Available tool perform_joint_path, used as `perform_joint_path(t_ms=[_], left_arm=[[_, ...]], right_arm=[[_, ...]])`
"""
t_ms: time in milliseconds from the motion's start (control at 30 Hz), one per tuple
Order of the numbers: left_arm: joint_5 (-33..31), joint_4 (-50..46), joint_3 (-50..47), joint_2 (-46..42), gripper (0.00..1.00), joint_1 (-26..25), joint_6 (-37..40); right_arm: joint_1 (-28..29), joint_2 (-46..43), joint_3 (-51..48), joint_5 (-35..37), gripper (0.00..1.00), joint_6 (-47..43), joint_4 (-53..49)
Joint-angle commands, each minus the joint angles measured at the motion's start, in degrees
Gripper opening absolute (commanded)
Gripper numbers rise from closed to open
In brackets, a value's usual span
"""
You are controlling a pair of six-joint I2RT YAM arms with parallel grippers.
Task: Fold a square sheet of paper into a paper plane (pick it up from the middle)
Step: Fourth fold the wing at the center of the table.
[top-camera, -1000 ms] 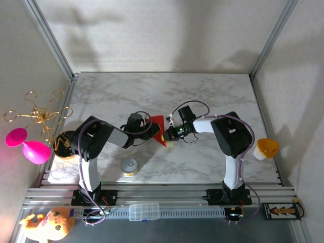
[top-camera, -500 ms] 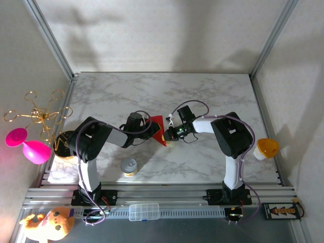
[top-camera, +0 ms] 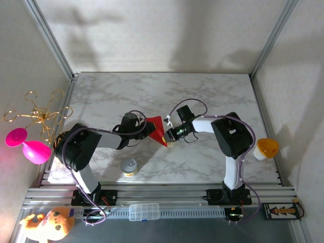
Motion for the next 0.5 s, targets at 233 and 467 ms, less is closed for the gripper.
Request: perform_joint_path(t_ms=[233, 467], left_arm=[[-0.6, 0.2, 1.0, 3.2, 0.22, -0.2, -0.7], [-2.1, -4.8, 3.2, 4.9, 0.30, -0.8, -0.9]], right_arm=[[-1.1, -0.1, -0.4, 10.7, 0.04, -5.0, -4.1], [-1.1, -1.5, 0.0, 12.0, 0.10, -4.7, -4.3]])
